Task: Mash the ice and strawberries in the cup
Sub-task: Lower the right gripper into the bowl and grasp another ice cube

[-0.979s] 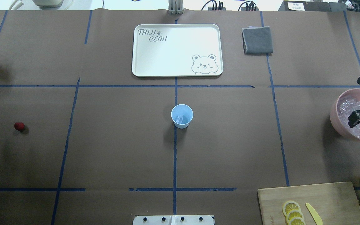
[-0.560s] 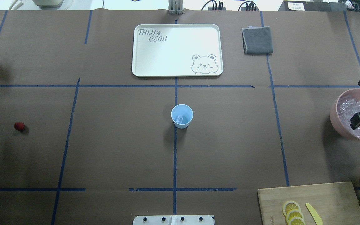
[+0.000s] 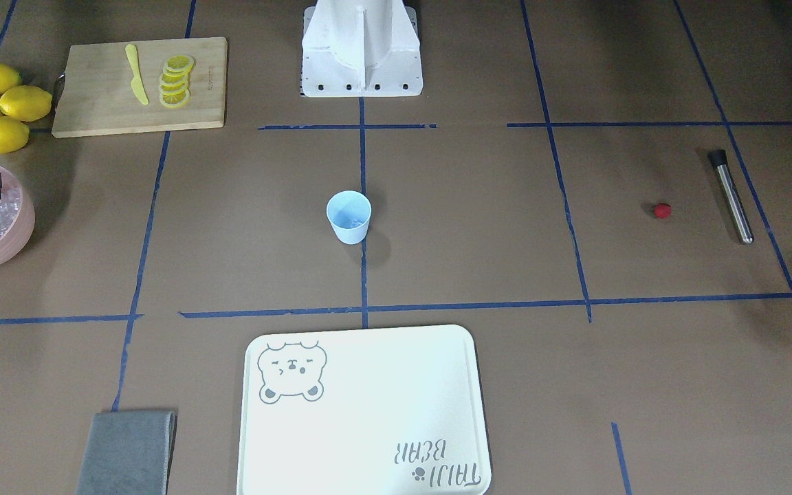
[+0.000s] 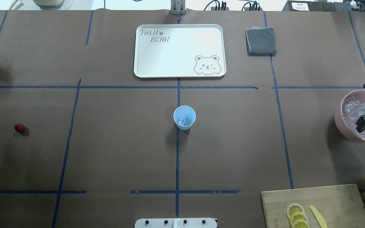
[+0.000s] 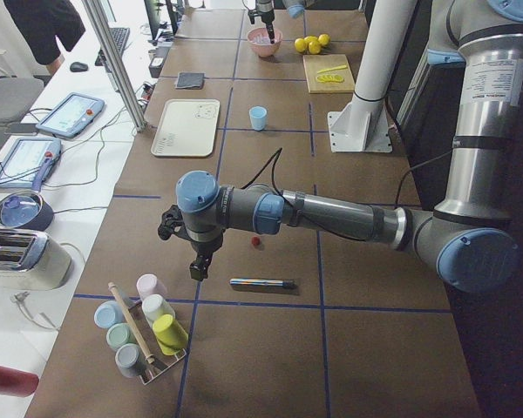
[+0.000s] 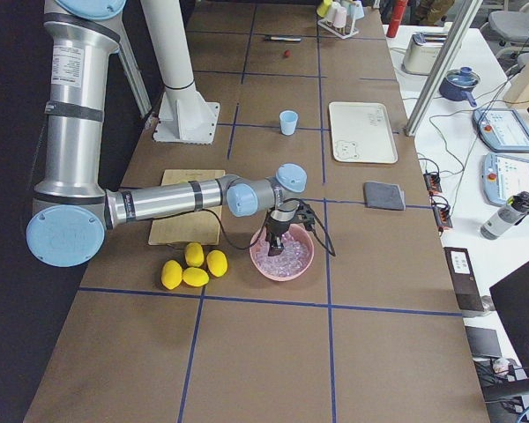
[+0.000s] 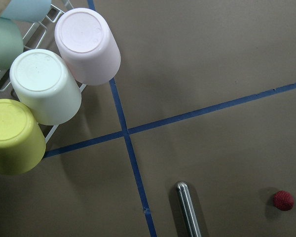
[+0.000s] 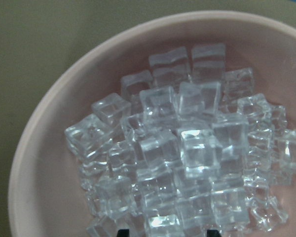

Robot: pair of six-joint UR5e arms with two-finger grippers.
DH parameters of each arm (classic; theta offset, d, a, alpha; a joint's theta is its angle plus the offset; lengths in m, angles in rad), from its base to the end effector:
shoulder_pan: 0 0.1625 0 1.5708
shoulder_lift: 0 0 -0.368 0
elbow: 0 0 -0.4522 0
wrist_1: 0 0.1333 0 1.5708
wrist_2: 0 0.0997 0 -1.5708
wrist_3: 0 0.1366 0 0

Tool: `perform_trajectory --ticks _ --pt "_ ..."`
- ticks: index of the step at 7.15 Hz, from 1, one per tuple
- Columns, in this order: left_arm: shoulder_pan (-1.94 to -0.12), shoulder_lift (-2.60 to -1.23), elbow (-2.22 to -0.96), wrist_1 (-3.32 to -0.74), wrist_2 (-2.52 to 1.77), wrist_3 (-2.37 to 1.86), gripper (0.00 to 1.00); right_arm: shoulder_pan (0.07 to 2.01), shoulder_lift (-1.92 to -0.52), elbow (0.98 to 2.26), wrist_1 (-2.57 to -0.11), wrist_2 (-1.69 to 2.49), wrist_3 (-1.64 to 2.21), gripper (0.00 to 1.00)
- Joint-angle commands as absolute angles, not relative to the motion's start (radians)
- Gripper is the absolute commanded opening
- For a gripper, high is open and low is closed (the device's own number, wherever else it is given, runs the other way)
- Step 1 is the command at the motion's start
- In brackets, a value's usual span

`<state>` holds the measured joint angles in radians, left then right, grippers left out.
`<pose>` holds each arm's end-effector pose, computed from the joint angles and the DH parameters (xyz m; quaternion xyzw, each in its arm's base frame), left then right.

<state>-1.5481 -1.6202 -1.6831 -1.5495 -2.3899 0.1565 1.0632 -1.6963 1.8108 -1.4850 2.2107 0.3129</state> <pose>-0.0204 -0.5769 0.5357 0.0908 0.3920 0.1097 0.9089 -0.2089 -0.4819 0.5635 -0.0378 -0.3248 -0.1231 0.9370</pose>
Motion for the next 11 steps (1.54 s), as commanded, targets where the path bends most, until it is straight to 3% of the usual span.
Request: perform_trajectory --ticks 1,4,5,6,8,11 --pt "-1.549 -1.621 -1.683 -1.549 -2.39 0.156 1.0 1.063 -1.698 1.81 -1.485 2.212 0.313 0.61" --pt "-1.549 -1.621 -1.683 -1.549 -2.39 0.156 1.0 1.063 -1.698 1.813 -1.485 2.217 0.314 0.58" --pt "-1.548 -1.621 -1.684 -1.549 -2.39 0.156 1.0 1.065 -1.698 1.815 -1.485 2.217 0.313 0.33" --pt "-1.548 -1.623 -1.683 -1.549 -2.39 0.155 1.0 1.065 -1.697 1.825 -1.485 2.22 0.305 0.02" --pt "-1.549 -1.624 -1.684 -1.549 -2.391 0.155 1.0 1.104 -1.698 1.871 -1.496 2.221 0.299 0.0" --pt "-1.548 -1.623 -1.698 -1.548 -2.391 0.14 1.0 1.198 -1.694 2.136 -1.654 2.233 0.301 0.0"
